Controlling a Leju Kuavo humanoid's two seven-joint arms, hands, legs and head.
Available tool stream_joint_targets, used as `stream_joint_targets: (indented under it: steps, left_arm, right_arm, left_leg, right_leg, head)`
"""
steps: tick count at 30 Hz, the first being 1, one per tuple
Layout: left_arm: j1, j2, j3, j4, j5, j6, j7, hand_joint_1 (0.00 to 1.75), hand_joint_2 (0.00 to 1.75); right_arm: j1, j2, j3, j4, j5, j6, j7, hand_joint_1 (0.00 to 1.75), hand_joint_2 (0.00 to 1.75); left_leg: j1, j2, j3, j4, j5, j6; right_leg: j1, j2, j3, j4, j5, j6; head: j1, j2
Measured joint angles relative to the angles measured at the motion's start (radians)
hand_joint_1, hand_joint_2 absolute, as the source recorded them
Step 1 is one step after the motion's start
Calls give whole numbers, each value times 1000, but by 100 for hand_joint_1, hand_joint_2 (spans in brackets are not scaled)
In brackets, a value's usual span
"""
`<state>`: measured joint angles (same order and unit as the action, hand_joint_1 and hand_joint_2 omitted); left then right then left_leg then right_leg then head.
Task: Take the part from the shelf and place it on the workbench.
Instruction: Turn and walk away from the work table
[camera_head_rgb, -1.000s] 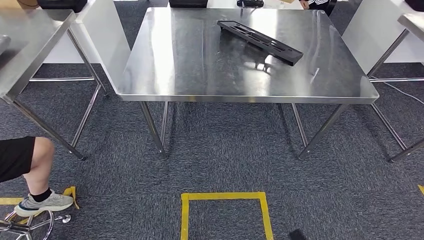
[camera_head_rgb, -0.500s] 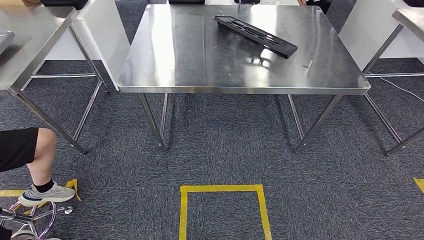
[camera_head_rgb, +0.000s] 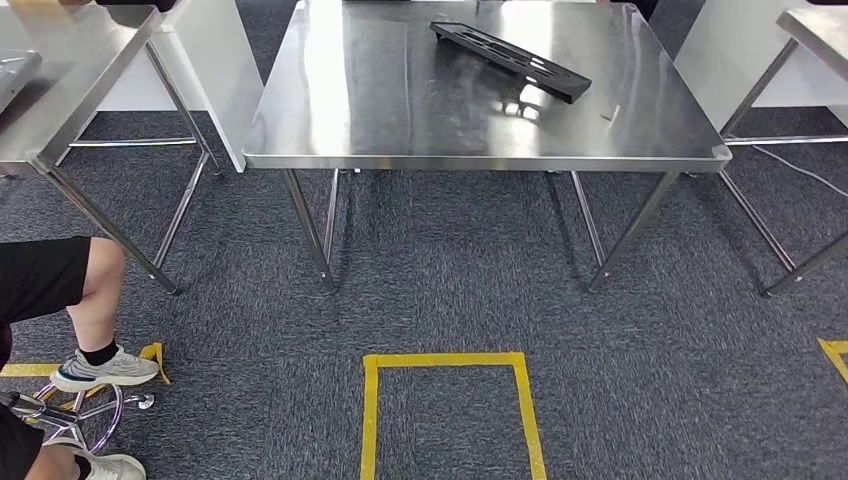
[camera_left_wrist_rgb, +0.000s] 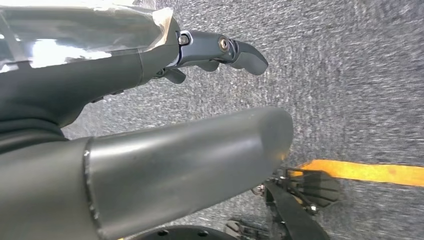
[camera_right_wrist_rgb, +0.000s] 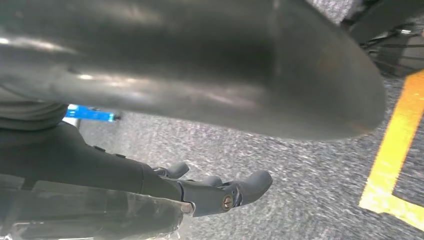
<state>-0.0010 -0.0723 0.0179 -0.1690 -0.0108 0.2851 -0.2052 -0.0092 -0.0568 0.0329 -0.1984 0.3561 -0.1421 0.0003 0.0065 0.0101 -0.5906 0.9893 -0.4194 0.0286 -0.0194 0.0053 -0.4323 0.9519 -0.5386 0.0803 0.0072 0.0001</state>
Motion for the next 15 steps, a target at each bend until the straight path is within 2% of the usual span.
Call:
stream_joint_targets:
  steps: [1, 2, 3, 4, 5, 7, 8, 9, 10, 12, 13, 14, 15]
  left_arm:
    - [0, 0, 0, 0, 0, 0, 0, 0, 0]
    - [1, 0, 0, 0, -1, 0, 0, 0, 0]
    - [1, 0, 0, 0, -2, 0, 0, 0, 0]
    - [2, 1, 0, 0, -4, 0, -1, 0, 0]
    - [2, 1, 0, 0, -6, 0, -1, 0, 0]
    - [2, 1, 0, 0, -11, -1, -1, 0, 0]
    - [2, 2, -1, 0, -14, -2, -1, 0, 0]
    - [2, 3, -1, 0, -16, -4, -1, 0, 0]
    - [2, 4, -2, 0, -19, -7, 0, 0, 0]
    - [0, 7, -3, 0, -24, -13, 2, 0, 0]
    - [-1, 8, -4, 0, -26, -14, 3, 0, 0]
    - [-2, 10, -4, 0, -28, -16, 4, 0, 0]
    - [-3, 10, -4, 0, -29, -16, 4, 0, 0]
  right_arm:
    - [0, 0, 0, 1, -1, -1, 0, 0, 0]
    - [0, 0, -1, 2, -2, -2, 0, 0, 0]
    - [-1, 0, -2, 3, -3, -2, 0, 0, 0]
    - [-1, 1, -3, 4, -5, -2, 0, 0, 0]
    - [-1, 1, -5, 5, -6, -2, 1, 0, 0]
    - [-1, 2, -12, 6, -8, -2, 6, 0, 0]
    - [-1, 2, -15, 7, -9, -2, 10, 0, 0]
    - [0, 3, -16, 8, -9, -2, 13, 0, 0]
    - [0, 4, -17, 9, -9, -3, 16, 0, 0]
    - [0, 6, -18, 10, -8, -4, 20, 0, 0]
    - [0, 7, -18, 10, -7, -6, 20, 0, 0]
    - [-1, 8, -18, 10, -7, -7, 20, 0, 0]
    - [-1, 8, -18, 10, -6, -9, 20, 0, 0]
  left_leg:
    - [-1, 0, -2, 0, 7, -6]
    - [0, -1, -4, 1, 9, -11]
    - [2, -2, -9, 8, -1, -16]
    - [4, -3, -19, 31, -28, -20]
    - [6, -5, -35, 72, -70, -23]
    - [7, -8, -74, 201, -164, -27]
    - [7, -9, -86, 256, -189, -28]
    - [7, -9, -83, 284, -192, -28]
    - [7, -9, -61, 272, -174, -26]
    - [6, -10, 28, 154, -125, -18]
    - [5, -11, 72, 86, -114, -14]
    - [3, -12, 102, 36, -111, -10]
    - [1, -14, 115, 9, -115, -7]
  right_leg:
    - [4, 2, -3, -3, 2, -7]
    - [1, 1, -12, 0, 6, -15]
    - [-3, 0, -18, 1, 11, -25]
    - [-5, -2, -25, 1, 18, -38]
    - [-7, -3, -33, 1, 26, -52]
    - [-1, -7, -54, 2, 41, -70]
    - [3, -9, -63, 4, 48, -74]
    - [5, -9, -73, 7, 55, -74]
    - [7, -9, -82, 11, 61, -73]
    - [8, -8, -99, 24, 68, -69]
    - [10, -8, -108, 31, 70, -66]
    - [12, -9, -115, 36, 74, -61]
    - [14, -9, -120, 40, 78, -55]
  head:
    - [-2, 0]
    - [-4, 0]
    - [-5, 0]
    - [-7, 0]
    - [-9, 0]
    - [-12, 0]
    - [-13, 0]
    - [-13, 0]
    - [-13, 0]
    - [-13, 0]
    - [-13, 0]
    - [-13, 0]
    - [-13, 0]
